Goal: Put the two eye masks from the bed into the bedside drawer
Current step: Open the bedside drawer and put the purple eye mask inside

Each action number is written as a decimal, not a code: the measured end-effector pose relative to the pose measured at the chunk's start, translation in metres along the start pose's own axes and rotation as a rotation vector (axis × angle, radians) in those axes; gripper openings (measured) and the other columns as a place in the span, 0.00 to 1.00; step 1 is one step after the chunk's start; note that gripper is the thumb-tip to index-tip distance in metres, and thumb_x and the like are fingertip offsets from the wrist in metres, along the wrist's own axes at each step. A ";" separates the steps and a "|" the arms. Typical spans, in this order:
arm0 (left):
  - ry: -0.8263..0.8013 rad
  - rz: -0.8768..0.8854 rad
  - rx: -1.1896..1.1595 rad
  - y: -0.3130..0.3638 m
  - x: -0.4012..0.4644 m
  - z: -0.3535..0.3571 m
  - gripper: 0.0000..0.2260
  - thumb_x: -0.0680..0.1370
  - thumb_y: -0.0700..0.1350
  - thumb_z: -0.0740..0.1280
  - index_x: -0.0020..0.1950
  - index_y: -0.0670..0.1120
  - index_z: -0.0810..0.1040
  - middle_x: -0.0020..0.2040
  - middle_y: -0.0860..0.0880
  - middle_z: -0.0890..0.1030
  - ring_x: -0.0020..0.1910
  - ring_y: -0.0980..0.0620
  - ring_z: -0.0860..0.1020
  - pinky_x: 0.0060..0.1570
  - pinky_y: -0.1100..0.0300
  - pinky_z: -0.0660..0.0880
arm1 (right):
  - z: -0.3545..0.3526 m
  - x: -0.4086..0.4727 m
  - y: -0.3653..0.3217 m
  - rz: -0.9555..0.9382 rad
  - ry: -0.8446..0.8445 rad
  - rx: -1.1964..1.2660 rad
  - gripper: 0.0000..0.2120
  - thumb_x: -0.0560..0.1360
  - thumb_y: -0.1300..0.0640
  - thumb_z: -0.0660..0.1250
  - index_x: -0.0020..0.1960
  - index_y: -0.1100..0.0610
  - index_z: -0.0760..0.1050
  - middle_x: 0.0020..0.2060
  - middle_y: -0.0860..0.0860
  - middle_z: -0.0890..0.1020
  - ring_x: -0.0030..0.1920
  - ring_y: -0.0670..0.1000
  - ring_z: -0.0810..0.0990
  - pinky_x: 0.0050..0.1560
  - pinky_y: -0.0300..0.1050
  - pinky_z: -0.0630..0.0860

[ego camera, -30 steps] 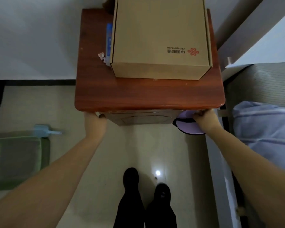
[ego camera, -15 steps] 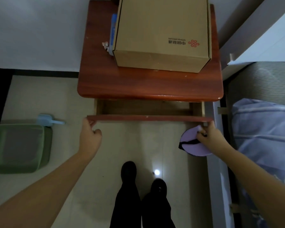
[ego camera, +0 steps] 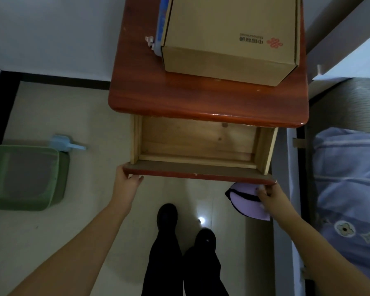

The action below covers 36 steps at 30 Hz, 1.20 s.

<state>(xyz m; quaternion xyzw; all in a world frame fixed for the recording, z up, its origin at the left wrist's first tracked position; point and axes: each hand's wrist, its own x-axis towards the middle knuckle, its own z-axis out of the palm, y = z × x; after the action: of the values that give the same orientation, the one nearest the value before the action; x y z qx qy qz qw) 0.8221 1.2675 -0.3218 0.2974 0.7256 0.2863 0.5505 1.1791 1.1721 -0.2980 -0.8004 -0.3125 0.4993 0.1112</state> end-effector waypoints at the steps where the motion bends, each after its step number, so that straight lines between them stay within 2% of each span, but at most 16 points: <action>1: -0.013 -0.055 -0.076 0.010 -0.003 0.001 0.17 0.75 0.30 0.56 0.61 0.44 0.68 0.53 0.48 0.75 0.55 0.50 0.75 0.57 0.56 0.72 | -0.002 -0.007 -0.010 0.076 -0.104 -0.024 0.11 0.78 0.55 0.60 0.58 0.59 0.70 0.43 0.55 0.78 0.42 0.53 0.78 0.40 0.44 0.73; 3: 0.048 -0.068 -0.003 0.028 -0.011 0.001 0.19 0.76 0.31 0.55 0.66 0.41 0.67 0.58 0.45 0.75 0.55 0.51 0.75 0.58 0.57 0.71 | -0.004 -0.025 -0.037 0.091 -0.325 -0.067 0.09 0.77 0.54 0.62 0.48 0.60 0.75 0.38 0.56 0.78 0.34 0.51 0.77 0.33 0.40 0.73; 4: 0.123 0.001 0.123 0.035 -0.016 0.002 0.20 0.77 0.33 0.56 0.69 0.41 0.64 0.62 0.45 0.73 0.59 0.50 0.73 0.61 0.58 0.68 | -0.003 -0.032 -0.056 0.026 -0.360 -0.045 0.09 0.77 0.53 0.63 0.45 0.58 0.76 0.36 0.54 0.79 0.33 0.49 0.77 0.32 0.38 0.73; 6: 0.203 0.286 0.323 0.052 -0.026 0.009 0.20 0.78 0.37 0.59 0.70 0.43 0.63 0.66 0.46 0.70 0.64 0.51 0.68 0.65 0.59 0.64 | 0.007 -0.039 -0.098 -0.142 -0.298 0.063 0.07 0.76 0.50 0.63 0.45 0.52 0.77 0.38 0.50 0.81 0.37 0.49 0.80 0.34 0.39 0.74; 7: 0.140 0.374 0.315 0.061 -0.030 0.016 0.19 0.78 0.39 0.60 0.69 0.44 0.65 0.63 0.48 0.71 0.62 0.53 0.70 0.62 0.62 0.66 | 0.016 -0.036 -0.119 -0.207 -0.247 0.110 0.06 0.76 0.49 0.63 0.46 0.50 0.76 0.39 0.50 0.81 0.39 0.49 0.80 0.36 0.41 0.75; 8: 0.013 0.359 0.265 0.069 -0.029 0.024 0.18 0.79 0.42 0.61 0.68 0.45 0.67 0.60 0.50 0.73 0.57 0.55 0.73 0.58 0.66 0.69 | 0.026 -0.031 -0.141 -0.246 -0.210 0.147 0.06 0.76 0.48 0.63 0.46 0.49 0.76 0.41 0.50 0.81 0.41 0.49 0.80 0.39 0.42 0.77; 10: -0.305 0.123 0.134 0.089 -0.023 0.041 0.17 0.78 0.46 0.63 0.66 0.47 0.68 0.58 0.49 0.75 0.51 0.56 0.76 0.49 0.67 0.74 | 0.050 -0.011 -0.175 -0.266 -0.147 0.192 0.05 0.76 0.50 0.62 0.46 0.48 0.75 0.45 0.51 0.81 0.44 0.50 0.80 0.42 0.45 0.78; 12: -0.428 -0.101 0.022 0.096 -0.006 0.053 0.14 0.78 0.45 0.63 0.63 0.46 0.71 0.60 0.45 0.76 0.52 0.52 0.77 0.48 0.61 0.76 | 0.075 0.016 -0.194 -0.262 -0.076 0.190 0.10 0.77 0.53 0.62 0.49 0.59 0.76 0.48 0.60 0.80 0.48 0.59 0.79 0.46 0.54 0.77; 14: -0.248 -0.180 -0.034 0.096 0.015 0.064 0.12 0.79 0.42 0.62 0.62 0.43 0.73 0.61 0.41 0.77 0.56 0.45 0.76 0.53 0.53 0.76 | 0.098 0.045 -0.203 -0.243 -0.023 0.106 0.15 0.78 0.55 0.61 0.52 0.68 0.73 0.51 0.67 0.78 0.49 0.64 0.77 0.46 0.56 0.74; 17: 0.090 -0.142 0.109 0.090 0.040 0.083 0.12 0.78 0.39 0.61 0.61 0.40 0.74 0.59 0.38 0.78 0.57 0.39 0.76 0.56 0.50 0.73 | 0.125 0.075 -0.205 -0.237 0.075 -0.114 0.12 0.78 0.53 0.60 0.52 0.61 0.75 0.50 0.60 0.81 0.45 0.56 0.77 0.43 0.43 0.67; 19: 0.149 -0.122 0.194 0.085 0.049 0.091 0.12 0.78 0.39 0.60 0.61 0.41 0.73 0.59 0.39 0.78 0.58 0.39 0.75 0.55 0.50 0.73 | 0.137 0.086 -0.200 -0.258 0.158 -0.237 0.12 0.78 0.52 0.60 0.54 0.59 0.74 0.53 0.58 0.80 0.51 0.58 0.78 0.44 0.45 0.69; 23: 0.118 -0.117 0.308 0.071 0.055 0.090 0.13 0.78 0.40 0.60 0.63 0.41 0.70 0.61 0.39 0.78 0.59 0.39 0.76 0.56 0.48 0.74 | 0.144 0.090 -0.192 -0.251 0.183 -0.337 0.17 0.77 0.49 0.59 0.62 0.57 0.69 0.61 0.58 0.74 0.58 0.61 0.75 0.51 0.53 0.74; 27: 0.089 -0.106 0.349 0.077 0.040 0.081 0.20 0.77 0.41 0.60 0.68 0.41 0.63 0.62 0.37 0.75 0.59 0.37 0.75 0.57 0.46 0.75 | 0.124 0.076 -0.194 -0.172 0.160 -0.230 0.22 0.78 0.47 0.58 0.66 0.60 0.66 0.63 0.61 0.74 0.60 0.61 0.74 0.57 0.55 0.73; 29: 0.078 -0.096 0.411 0.090 0.021 0.074 0.18 0.77 0.41 0.59 0.67 0.38 0.66 0.62 0.36 0.74 0.59 0.36 0.74 0.57 0.46 0.74 | 0.098 0.053 -0.190 -0.121 0.156 -0.151 0.23 0.78 0.47 0.58 0.67 0.59 0.64 0.63 0.61 0.73 0.59 0.61 0.75 0.57 0.54 0.73; 33: -0.164 0.035 0.554 0.131 -0.047 0.063 0.11 0.78 0.38 0.57 0.57 0.35 0.73 0.56 0.36 0.77 0.54 0.38 0.75 0.46 0.53 0.69 | 0.028 -0.025 -0.177 -0.105 0.219 -0.149 0.18 0.78 0.47 0.57 0.63 0.56 0.68 0.60 0.58 0.74 0.55 0.58 0.76 0.57 0.55 0.74; 36: -0.330 0.193 0.679 0.176 -0.104 0.076 0.11 0.79 0.39 0.58 0.58 0.38 0.74 0.56 0.39 0.78 0.48 0.45 0.75 0.43 0.59 0.66 | -0.030 -0.083 -0.170 -0.106 0.352 -0.213 0.17 0.79 0.47 0.55 0.61 0.56 0.70 0.59 0.57 0.74 0.57 0.58 0.74 0.58 0.57 0.71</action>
<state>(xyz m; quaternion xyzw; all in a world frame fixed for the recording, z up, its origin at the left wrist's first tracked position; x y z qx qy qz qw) 0.9388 1.3120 -0.1432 0.5715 0.6495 0.0286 0.5008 1.1137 1.2578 -0.1396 -0.8650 -0.3810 0.3093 0.1047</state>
